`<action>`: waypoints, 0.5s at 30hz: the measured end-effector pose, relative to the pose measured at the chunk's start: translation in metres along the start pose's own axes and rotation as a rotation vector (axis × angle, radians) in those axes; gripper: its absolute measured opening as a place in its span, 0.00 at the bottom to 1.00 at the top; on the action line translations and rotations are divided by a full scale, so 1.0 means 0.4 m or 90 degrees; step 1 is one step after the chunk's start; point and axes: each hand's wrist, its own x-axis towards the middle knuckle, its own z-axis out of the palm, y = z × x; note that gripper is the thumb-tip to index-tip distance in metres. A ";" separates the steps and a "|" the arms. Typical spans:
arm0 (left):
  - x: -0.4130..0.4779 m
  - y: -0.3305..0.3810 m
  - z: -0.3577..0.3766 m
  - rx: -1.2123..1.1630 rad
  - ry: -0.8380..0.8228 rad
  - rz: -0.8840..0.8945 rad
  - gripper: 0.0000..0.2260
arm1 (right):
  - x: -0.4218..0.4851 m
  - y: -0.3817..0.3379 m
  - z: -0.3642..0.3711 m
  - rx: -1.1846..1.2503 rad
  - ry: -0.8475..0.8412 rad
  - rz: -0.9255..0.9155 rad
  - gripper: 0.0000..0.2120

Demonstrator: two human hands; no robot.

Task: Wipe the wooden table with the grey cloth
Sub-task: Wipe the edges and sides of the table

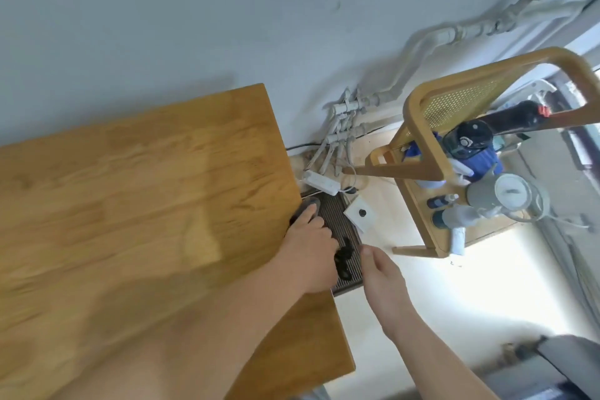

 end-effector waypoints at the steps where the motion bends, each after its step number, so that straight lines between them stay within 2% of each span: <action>1: -0.029 0.036 0.024 -0.003 0.006 0.037 0.21 | -0.010 0.009 0.002 -0.009 0.009 -0.008 0.14; 3: -0.077 0.088 0.072 0.004 0.007 0.112 0.21 | -0.025 0.020 0.010 -0.020 0.007 -0.023 0.17; 5: -0.115 0.110 0.110 -0.010 0.035 0.166 0.22 | -0.041 0.031 0.034 0.004 -0.044 -0.026 0.17; 7: -0.159 0.101 0.129 -0.037 0.076 0.197 0.25 | -0.065 0.047 0.072 0.045 -0.102 -0.007 0.17; 10: -0.248 0.061 0.155 -0.149 0.150 0.206 0.29 | -0.089 0.082 0.128 0.117 -0.119 0.053 0.24; 11: -0.282 0.043 0.172 -0.185 0.187 0.192 0.28 | -0.093 0.098 0.144 0.096 -0.103 0.040 0.28; 13: -0.347 0.008 0.226 -0.242 0.234 0.130 0.23 | -0.105 0.117 0.173 -0.043 -0.056 -0.018 0.34; 15: -0.405 -0.011 0.278 -0.295 0.235 0.064 0.19 | -0.115 0.133 0.192 -0.188 0.017 -0.039 0.38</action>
